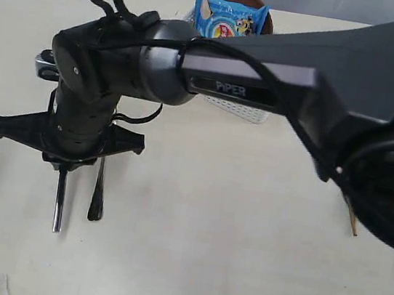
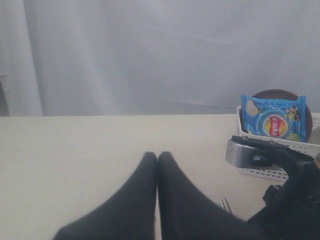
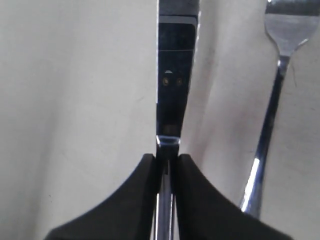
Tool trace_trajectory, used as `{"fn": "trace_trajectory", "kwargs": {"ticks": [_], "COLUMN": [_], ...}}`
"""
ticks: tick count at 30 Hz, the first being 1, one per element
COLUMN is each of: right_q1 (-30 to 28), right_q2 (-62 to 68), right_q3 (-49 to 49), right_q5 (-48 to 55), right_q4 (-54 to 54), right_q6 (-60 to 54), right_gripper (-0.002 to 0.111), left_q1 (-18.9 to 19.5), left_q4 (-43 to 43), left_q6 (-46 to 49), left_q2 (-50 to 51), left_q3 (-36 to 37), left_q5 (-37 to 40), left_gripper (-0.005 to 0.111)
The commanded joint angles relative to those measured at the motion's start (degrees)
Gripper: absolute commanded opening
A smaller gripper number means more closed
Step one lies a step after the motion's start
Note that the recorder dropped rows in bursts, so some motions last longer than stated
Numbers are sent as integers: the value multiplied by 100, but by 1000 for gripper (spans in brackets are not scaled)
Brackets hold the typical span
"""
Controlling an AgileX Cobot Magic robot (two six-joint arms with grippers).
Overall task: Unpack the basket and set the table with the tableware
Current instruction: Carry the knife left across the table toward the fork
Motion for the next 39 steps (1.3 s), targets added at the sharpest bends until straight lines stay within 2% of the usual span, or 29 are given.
{"fn": "trace_trajectory", "kwargs": {"ticks": [1,7,16,24,39], "right_q1": [1,1,1,1,-11], "right_q2": [218,336,336,336,-60], "right_q3": [-296,-322,-322,-322,-337], "right_q5": [-44,56,69,69,356], "right_q4": [-31,-971,-1001,-1001,-1325], "right_q6": [452,1863,1764,1695,1135], "right_gripper": [0,0,0,38,40], "left_q1": [-9,-9,-9,-9,-9], "left_q4": [-2,-2,-2,-2,-2], "left_q6": [6,6,6,6,6], "left_q2": [-21,-21,-21,-21,-21], "left_q3": [17,17,17,17,17], "left_q5": [-47,-47,-47,-47,-47], "left_gripper": [0,0,0,0,0]}}
